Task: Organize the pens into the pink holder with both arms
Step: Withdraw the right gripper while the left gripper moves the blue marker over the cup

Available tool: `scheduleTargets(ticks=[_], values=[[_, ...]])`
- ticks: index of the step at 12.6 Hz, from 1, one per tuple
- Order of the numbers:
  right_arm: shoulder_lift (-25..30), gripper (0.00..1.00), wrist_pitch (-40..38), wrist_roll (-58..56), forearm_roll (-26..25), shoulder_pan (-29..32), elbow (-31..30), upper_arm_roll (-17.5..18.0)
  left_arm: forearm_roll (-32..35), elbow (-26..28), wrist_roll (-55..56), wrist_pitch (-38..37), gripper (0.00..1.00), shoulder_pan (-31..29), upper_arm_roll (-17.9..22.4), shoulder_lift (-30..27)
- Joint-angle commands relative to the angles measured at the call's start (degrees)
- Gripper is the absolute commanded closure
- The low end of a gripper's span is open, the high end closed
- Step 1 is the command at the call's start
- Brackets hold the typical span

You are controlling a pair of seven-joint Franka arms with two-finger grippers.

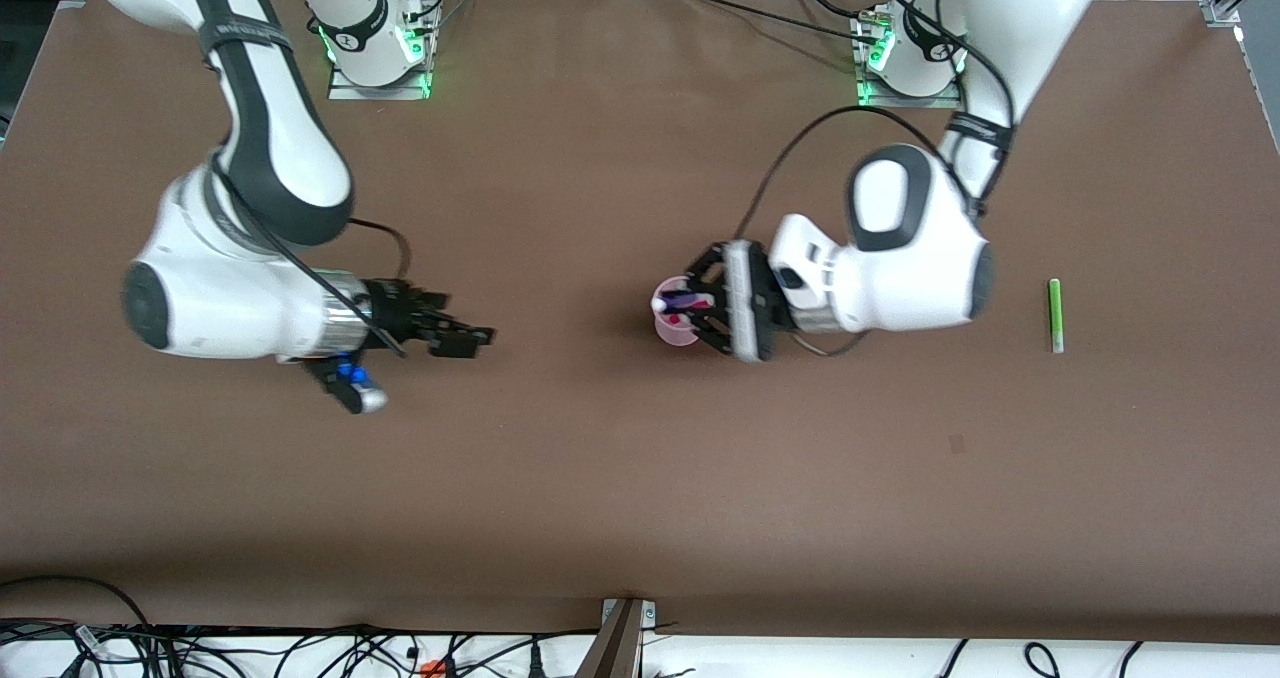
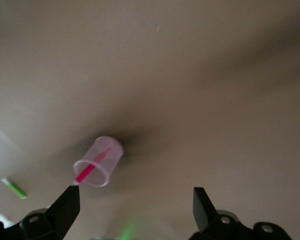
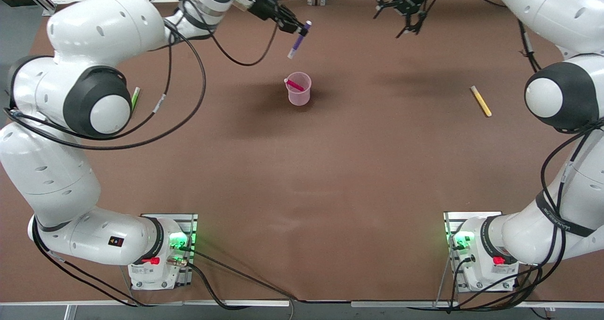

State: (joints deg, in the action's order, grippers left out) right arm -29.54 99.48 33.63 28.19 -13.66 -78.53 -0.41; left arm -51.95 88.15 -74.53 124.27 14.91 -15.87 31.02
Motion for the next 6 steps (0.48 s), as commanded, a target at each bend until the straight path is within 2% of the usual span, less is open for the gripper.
scheduleTargets(ticks=[1, 3, 6], values=[[6.4, 0.0, -4.5, -10.6, -8.7, -0.5, -2.4, -3.4, 3.3, 4.1, -6.3, 5.9, 1.0, 2.3, 0.6, -0.6], [12.2, 0.0, -5.1, -17.6, -17.8, -0.4, -5.3, -3.4, 3.7, 7.1, -6.9, 9.4, 1.0, 4.9, 0.6, -1.1], [19.6, 0.0, -5.1, -28.2, -22.3, -0.4, -10.1, -5.4, 3.7, 10.7, -8.4, 12.0, 1.0, 5.1, 0.6, -1.2]])
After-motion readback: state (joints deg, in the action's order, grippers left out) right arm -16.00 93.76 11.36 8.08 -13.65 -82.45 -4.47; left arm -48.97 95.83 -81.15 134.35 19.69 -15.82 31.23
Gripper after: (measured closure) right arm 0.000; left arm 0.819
